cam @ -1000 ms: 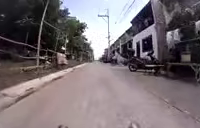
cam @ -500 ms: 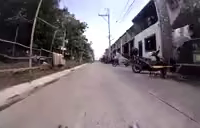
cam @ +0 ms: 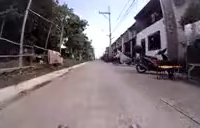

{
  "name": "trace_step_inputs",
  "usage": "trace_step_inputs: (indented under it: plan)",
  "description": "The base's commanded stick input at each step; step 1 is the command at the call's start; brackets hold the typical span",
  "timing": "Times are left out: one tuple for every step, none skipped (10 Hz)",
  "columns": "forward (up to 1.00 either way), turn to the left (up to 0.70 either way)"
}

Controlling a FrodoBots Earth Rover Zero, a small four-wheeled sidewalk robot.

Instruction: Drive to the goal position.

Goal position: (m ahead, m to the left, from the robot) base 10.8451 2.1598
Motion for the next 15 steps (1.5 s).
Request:
trace_step_inputs:
  plan:
    - [1.0,0.04]
    - [1.0,0.04]
    - [1.0,0.04]
    - [1.0,0.04]
    - [1.0,0.04]
    - [1.0,0.04]
    - [1.0,0.04]
    - [1.0,-0.31]
    - [1.0,-0.14]
    - [1.0,0.03]
    - [1.0,0.04]
    - [1.0,0.04]
    - [1.0,0.04]
    - [1.0,0.04]
    - [1.0,0.04]
